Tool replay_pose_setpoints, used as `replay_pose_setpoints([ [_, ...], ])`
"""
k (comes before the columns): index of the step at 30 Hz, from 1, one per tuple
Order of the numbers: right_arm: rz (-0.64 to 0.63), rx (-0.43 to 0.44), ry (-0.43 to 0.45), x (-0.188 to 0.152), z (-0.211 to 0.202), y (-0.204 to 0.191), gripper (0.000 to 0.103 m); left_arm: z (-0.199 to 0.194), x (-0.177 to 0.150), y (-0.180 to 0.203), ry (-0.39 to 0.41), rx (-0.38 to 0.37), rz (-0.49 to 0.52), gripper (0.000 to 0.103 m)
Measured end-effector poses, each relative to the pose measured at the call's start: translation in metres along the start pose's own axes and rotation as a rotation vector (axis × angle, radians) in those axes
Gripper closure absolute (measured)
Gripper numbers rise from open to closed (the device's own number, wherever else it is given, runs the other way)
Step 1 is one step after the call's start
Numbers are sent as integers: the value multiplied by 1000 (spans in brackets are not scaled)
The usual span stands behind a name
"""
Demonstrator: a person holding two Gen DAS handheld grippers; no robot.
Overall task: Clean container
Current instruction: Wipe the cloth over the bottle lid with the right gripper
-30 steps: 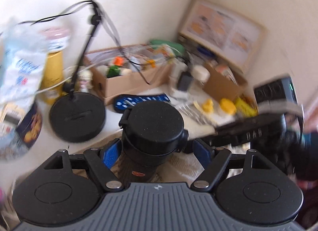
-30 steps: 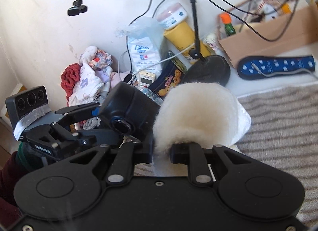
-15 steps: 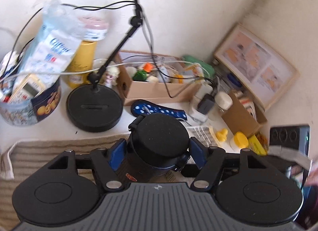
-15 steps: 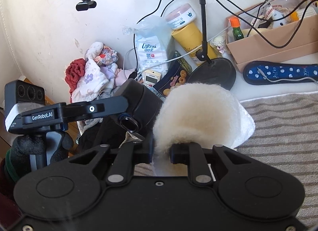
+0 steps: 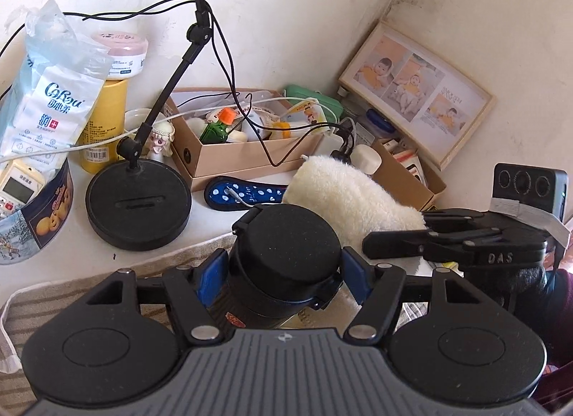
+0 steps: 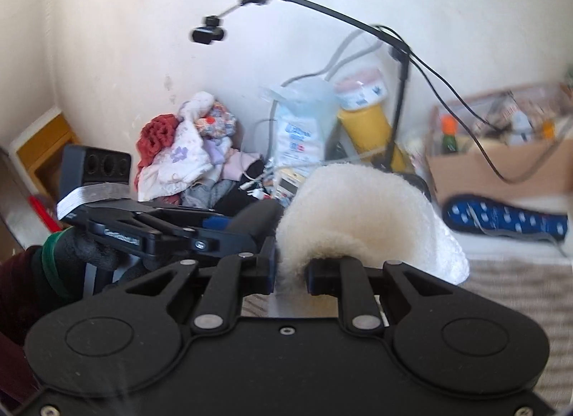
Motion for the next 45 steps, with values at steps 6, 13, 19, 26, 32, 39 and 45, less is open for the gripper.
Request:
replay_pose_setpoints([
  [6,-26,62,-33,-18,16,-6,88,-2,-1,-3,0,3,-25,35],
  [13,-89,11,-195,-56,45,-8,88,-2,-1,-4,10,9,-33,35],
  [19,-58,-126,-349,-88,74,18,88,-1,0,-2,17,13,-32,35],
  [26,15,-75,-228,-63,61,10,87,-3,0,-5,20,15,-48,35],
  [32,72,26,-76,-32,27,7,87,-3,-1,-3,19,12,-44,35],
  [39,115,39,-167,-59,50,14,87,-3,-1,-4,12,11,-44,35],
  [45,131,-5,-253,-85,66,23,87,-2,-1,-1,11,16,-36,35],
])
Point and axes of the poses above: each gripper's, at about its wrist camera, not at the fingertips, and z roughly the way its jaws point, y to its right, x to its top, the point moved 8 cm from there along z, roughly the way its jaws point, and after that the axes turned 5 degrees about -z, right-handed, at the moved point
